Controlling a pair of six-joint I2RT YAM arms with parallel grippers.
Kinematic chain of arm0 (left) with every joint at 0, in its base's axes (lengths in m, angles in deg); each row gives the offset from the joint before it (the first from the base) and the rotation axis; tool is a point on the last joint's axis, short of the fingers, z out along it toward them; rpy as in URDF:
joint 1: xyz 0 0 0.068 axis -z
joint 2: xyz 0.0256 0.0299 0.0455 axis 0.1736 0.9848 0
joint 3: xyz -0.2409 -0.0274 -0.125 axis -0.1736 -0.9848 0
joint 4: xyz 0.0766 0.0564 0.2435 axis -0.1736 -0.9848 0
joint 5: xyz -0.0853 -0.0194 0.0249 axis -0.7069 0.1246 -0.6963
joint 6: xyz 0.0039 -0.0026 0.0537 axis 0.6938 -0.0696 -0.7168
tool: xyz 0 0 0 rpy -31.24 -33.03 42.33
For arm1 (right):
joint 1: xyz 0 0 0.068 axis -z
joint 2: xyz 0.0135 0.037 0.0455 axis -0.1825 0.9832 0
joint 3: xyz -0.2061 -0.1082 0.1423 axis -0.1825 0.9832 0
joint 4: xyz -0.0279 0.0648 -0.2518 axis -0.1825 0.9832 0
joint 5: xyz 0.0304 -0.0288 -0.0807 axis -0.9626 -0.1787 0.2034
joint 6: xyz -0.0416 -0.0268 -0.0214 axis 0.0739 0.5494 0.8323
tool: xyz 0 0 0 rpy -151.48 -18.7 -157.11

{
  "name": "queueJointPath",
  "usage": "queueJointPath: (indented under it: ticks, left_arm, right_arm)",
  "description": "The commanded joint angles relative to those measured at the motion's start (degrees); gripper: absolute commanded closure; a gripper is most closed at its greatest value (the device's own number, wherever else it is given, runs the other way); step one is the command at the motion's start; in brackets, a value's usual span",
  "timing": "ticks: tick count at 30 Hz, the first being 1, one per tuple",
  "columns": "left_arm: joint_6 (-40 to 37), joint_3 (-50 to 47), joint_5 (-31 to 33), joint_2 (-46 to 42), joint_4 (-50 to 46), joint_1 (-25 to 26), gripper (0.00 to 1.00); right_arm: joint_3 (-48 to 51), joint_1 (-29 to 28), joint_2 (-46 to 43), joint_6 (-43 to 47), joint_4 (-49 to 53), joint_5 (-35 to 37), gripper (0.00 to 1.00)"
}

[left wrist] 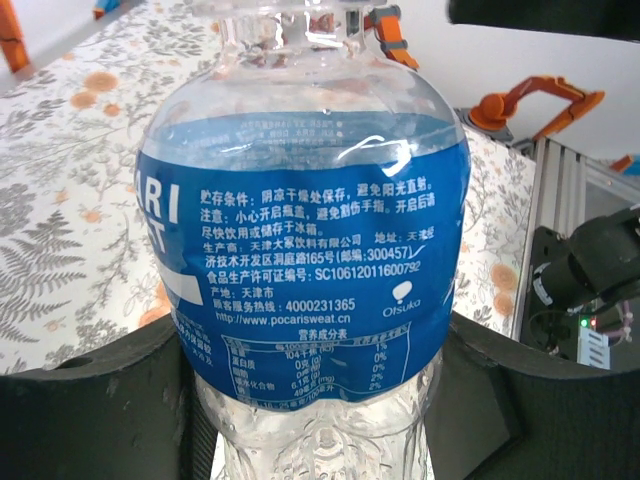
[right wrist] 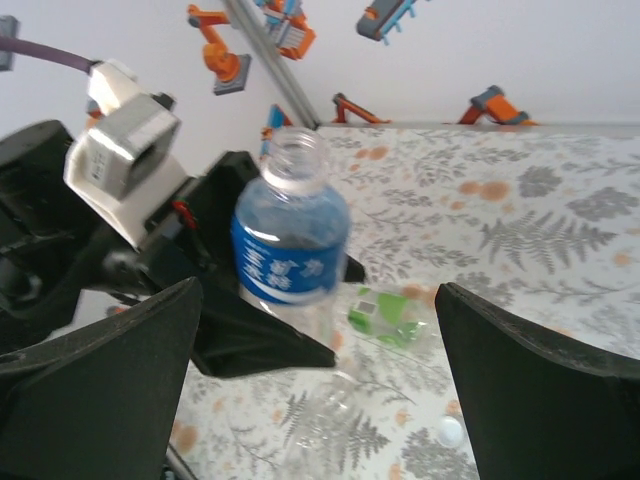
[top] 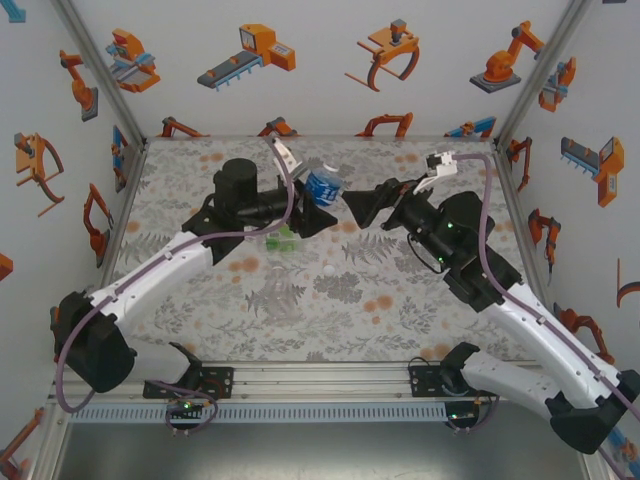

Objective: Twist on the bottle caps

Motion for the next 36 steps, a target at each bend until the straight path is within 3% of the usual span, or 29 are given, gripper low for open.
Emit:
queueJointPath:
  ticks: [1,11,15,25,30,36]
  left_arm:
    - [0.3,-0.4,-1.4,-4.5,-2.6,-1.2,1.00]
    - [-6.8,-15.5,-1.2,-18.9,11.6,-1.1,1.00]
    - [-9.5,-16.9,-3.2,-20.4,11.3,-0.5,1.00]
    - [-16.3,-17.8,-1.1,-21.3,8.8,1.6,1.00]
    - [-26.9,-17.0,3.5,-21.5,1.8,7.1,1.00]
    - [-25.3,-18.2,4.5,-22.1,3.4,7.7,1.00]
  right_arm:
    - [-2.5,0.3,-0.1,5.9,8.7,4.0,0.12]
    - [-1.3,3.4,6.1,6.2,19.2,1.1,0.21]
    - [-0.2,5.5,11.1,4.4,22.4,-1.2,0.26]
    - [0.1,7.8,24.3,-0.3,28.6,-3.4,0.42]
    - [-0.3,8.8,29.6,-0.3,29.3,-6.1,0.44]
    - [-0.5,9.6,34.6,0.0,29.5,-7.2,0.45]
